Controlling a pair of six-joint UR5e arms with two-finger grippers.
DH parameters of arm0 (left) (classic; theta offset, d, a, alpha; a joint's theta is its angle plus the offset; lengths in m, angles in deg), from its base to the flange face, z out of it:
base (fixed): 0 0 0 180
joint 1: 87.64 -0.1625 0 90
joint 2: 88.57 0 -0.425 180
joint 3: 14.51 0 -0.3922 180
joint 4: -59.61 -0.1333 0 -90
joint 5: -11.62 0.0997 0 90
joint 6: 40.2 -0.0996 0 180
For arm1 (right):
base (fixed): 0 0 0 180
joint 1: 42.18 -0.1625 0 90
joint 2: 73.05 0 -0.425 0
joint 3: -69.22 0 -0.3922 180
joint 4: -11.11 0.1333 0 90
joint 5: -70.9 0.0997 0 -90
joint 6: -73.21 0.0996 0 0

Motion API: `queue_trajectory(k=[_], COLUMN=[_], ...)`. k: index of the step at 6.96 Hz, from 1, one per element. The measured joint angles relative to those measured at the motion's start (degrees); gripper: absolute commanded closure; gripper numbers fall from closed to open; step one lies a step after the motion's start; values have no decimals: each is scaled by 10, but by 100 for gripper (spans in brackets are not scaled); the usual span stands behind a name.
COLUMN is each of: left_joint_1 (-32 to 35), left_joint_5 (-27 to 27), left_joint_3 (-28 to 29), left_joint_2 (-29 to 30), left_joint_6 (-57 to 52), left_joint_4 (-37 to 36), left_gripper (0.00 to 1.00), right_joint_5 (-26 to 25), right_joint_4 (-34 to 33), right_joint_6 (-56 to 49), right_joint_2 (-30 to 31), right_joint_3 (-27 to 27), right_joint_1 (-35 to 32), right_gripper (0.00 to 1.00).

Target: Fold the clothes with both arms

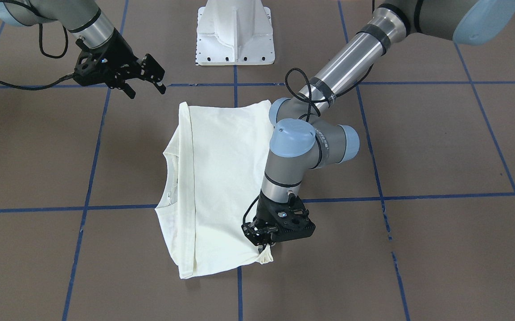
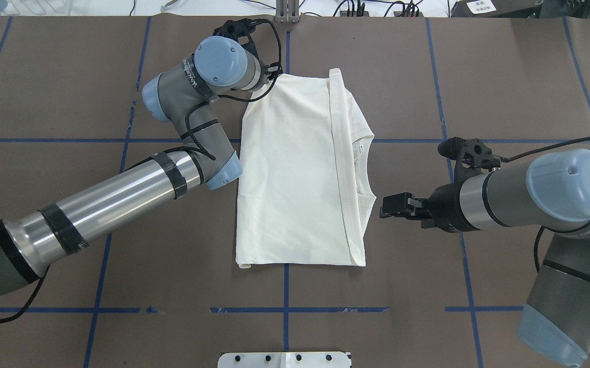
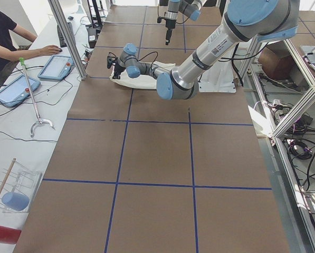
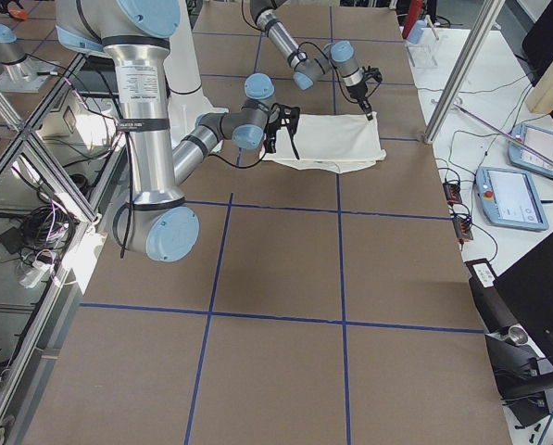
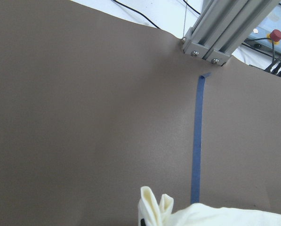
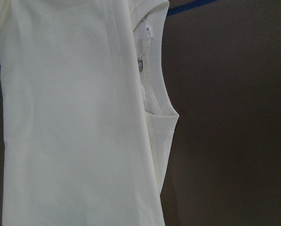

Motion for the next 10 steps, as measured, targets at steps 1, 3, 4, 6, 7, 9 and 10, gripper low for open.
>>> queue_trajectory(k=[1,3,4,6,7,9,10], left_joint_1=[0,22,39,55,56,45,36], left_joint_5=[6,17,-2,-67,-79,-91,-101], left_joint_3=[4,0,-11,-120,-216,-368,-414], left_joint_2=[0,0,-3,-59,-105,-146,-157], left_joint_6=[-10,-43,-53,-69,-73,-75,-74], left_joint_4=[1,-1,-10,-89,-153,-272,-304], left_gripper=[0,0,0,0,0,0,0], right_joint_5=[-1,-3,-6,-29,-49,-73,-73], right_joint_4=[-1,-5,-6,-55,-127,-234,-249], right_joint_6=[0,-2,-6,-41,-69,-108,-116], right_joint_2=[-7,-29,-34,-55,-96,-189,-215], right_joint_3=[7,29,39,55,67,130,161], right_joint_1=[0,2,4,25,45,76,83], right_gripper=[0,0,0,0,0,0,0])
